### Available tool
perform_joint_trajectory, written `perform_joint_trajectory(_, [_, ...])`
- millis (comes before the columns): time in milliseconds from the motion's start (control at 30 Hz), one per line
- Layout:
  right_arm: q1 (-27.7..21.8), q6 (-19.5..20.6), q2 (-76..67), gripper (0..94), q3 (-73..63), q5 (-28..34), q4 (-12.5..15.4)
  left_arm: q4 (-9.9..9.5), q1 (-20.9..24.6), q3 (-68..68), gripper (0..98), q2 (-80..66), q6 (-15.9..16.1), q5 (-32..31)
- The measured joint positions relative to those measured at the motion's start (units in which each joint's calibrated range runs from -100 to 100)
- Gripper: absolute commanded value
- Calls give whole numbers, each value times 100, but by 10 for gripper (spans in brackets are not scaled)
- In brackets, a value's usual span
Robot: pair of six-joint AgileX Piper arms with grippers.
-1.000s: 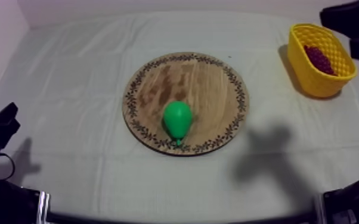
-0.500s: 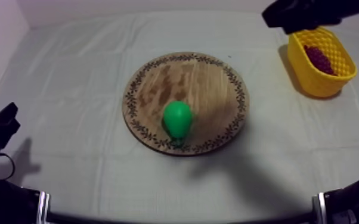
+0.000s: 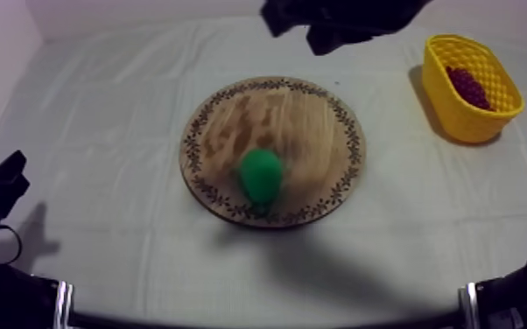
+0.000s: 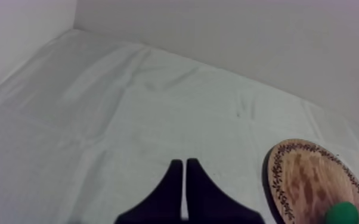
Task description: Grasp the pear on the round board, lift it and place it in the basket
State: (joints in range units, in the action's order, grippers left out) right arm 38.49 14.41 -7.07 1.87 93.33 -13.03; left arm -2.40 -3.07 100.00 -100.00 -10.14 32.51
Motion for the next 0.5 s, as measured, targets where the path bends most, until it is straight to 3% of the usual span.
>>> perform_joint_trajectory(133, [123,295,485,3,-416,341,-48,0,0,0,1,0,0,0])
perform_joint_trajectory(500, [26,912,1633,2,-850,456,-102,0,0,0,1,0,0,0])
